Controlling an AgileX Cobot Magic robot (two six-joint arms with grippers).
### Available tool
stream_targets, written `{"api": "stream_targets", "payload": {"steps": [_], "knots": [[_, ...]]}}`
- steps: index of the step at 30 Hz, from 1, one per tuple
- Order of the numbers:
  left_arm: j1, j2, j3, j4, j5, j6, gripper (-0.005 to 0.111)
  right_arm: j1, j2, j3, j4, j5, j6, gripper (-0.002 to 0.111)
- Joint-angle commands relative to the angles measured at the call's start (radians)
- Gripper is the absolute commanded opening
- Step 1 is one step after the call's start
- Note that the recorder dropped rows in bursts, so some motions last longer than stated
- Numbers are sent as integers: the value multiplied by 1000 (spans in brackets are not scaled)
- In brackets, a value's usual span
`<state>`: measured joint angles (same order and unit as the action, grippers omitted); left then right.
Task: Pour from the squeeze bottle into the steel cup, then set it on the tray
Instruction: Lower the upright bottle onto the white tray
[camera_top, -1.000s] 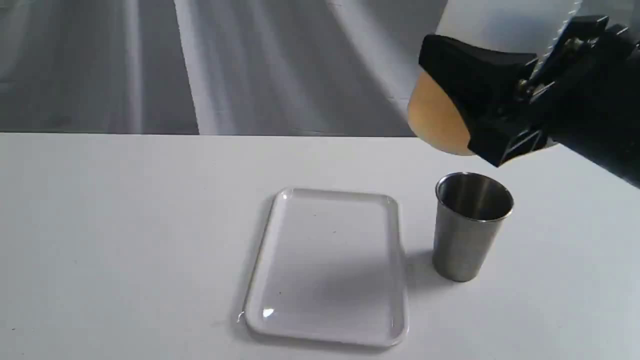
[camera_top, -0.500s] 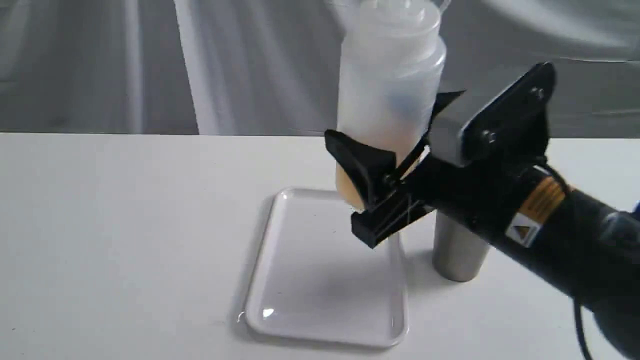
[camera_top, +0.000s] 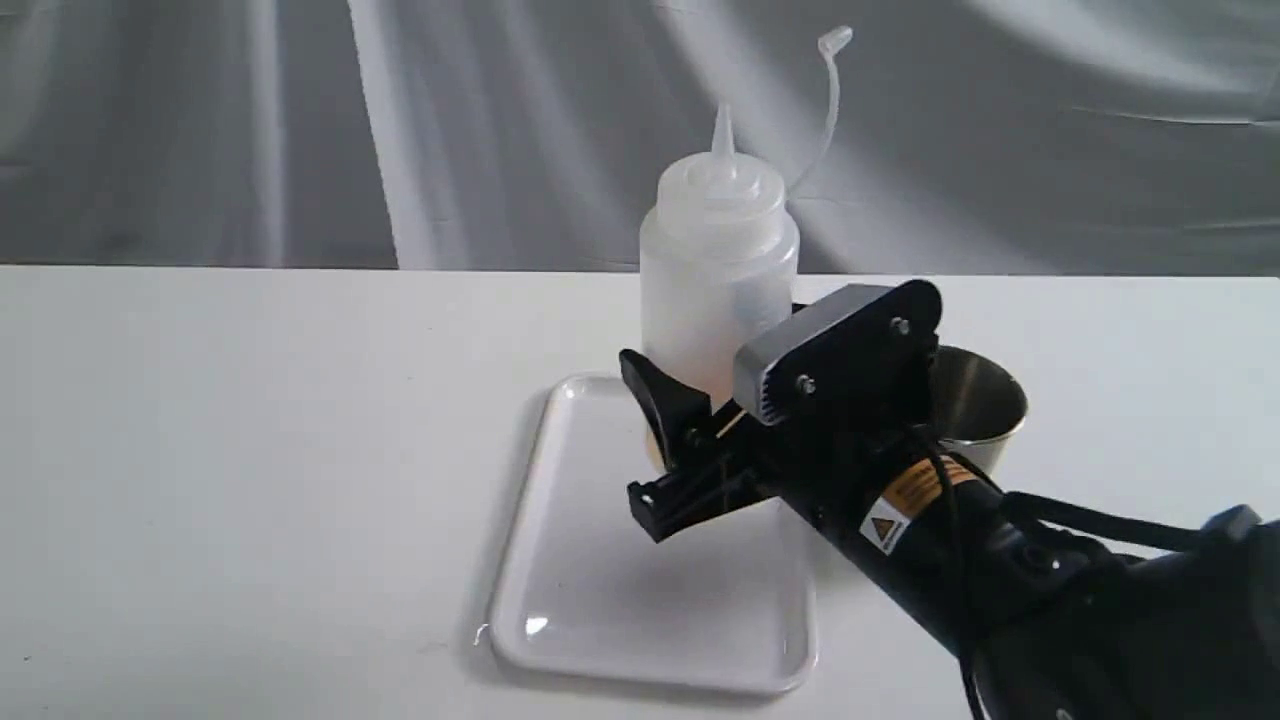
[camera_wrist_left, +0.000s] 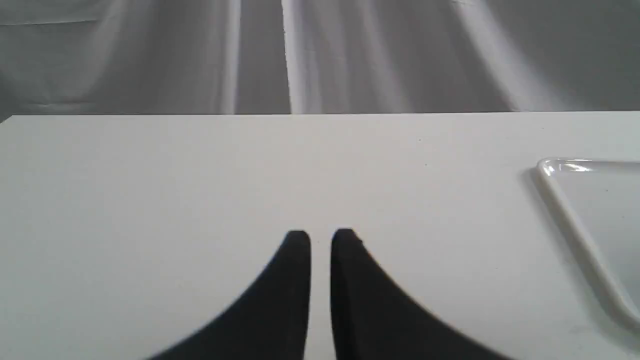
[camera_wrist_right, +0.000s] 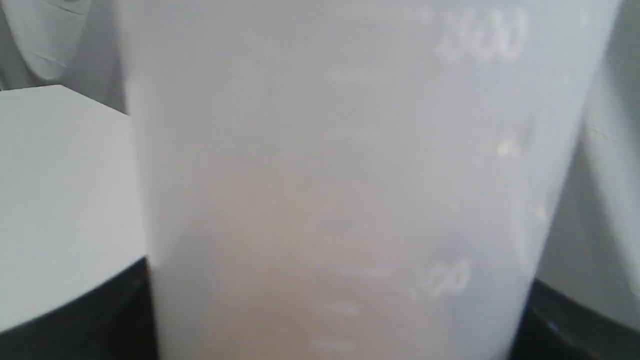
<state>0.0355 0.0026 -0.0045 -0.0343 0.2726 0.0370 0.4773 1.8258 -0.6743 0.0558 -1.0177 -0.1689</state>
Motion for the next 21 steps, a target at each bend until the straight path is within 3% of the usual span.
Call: {"api": "stream_targets", "payload": {"steps": [1, 21], "knots": [[-5, -3, 4, 0, -7, -2, 8, 0, 47, -40, 5, -55, -10, 0], [-5, -3, 4, 0, -7, -4, 8, -24, 231, -126, 99, -118, -10, 0]]}}
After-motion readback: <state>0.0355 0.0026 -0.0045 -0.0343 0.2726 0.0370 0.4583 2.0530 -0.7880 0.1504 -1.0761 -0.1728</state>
